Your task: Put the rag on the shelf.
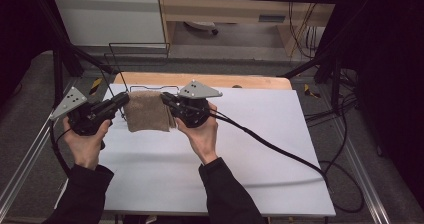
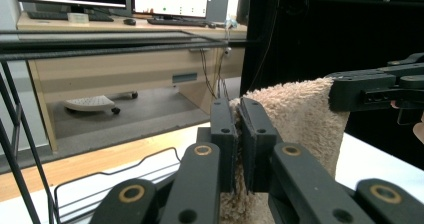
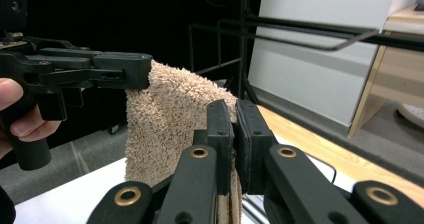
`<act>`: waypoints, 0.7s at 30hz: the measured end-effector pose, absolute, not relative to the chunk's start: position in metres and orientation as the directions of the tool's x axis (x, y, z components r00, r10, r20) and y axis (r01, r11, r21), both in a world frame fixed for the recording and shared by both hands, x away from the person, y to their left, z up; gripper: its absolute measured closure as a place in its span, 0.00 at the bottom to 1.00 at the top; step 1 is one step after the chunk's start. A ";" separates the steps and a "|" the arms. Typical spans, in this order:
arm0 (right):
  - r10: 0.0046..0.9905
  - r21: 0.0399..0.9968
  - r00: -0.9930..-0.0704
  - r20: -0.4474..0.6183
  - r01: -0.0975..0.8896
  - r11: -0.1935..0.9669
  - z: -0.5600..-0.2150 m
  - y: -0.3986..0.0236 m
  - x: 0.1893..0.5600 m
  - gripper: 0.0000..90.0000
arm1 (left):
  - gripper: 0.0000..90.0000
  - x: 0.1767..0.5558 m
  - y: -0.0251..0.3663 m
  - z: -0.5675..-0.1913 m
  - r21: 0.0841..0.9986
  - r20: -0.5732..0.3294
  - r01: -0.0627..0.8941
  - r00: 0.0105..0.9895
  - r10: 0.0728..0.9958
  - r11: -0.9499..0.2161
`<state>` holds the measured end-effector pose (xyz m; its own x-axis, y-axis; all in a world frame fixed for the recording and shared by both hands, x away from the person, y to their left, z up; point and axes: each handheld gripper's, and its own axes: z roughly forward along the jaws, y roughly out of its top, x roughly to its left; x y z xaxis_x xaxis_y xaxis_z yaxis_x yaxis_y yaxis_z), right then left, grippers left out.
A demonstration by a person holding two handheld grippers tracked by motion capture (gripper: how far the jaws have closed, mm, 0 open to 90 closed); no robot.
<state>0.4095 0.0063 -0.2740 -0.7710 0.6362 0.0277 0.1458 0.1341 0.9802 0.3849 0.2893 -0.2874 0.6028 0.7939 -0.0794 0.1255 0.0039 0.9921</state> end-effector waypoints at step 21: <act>0.659 0.993 -0.752 -0.031 0.049 0.103 -0.241 0.016 0.423 0.95 | 0.95 0.399 0.295 -0.256 0.998 -0.066 0.049 0.584 0.809 0.046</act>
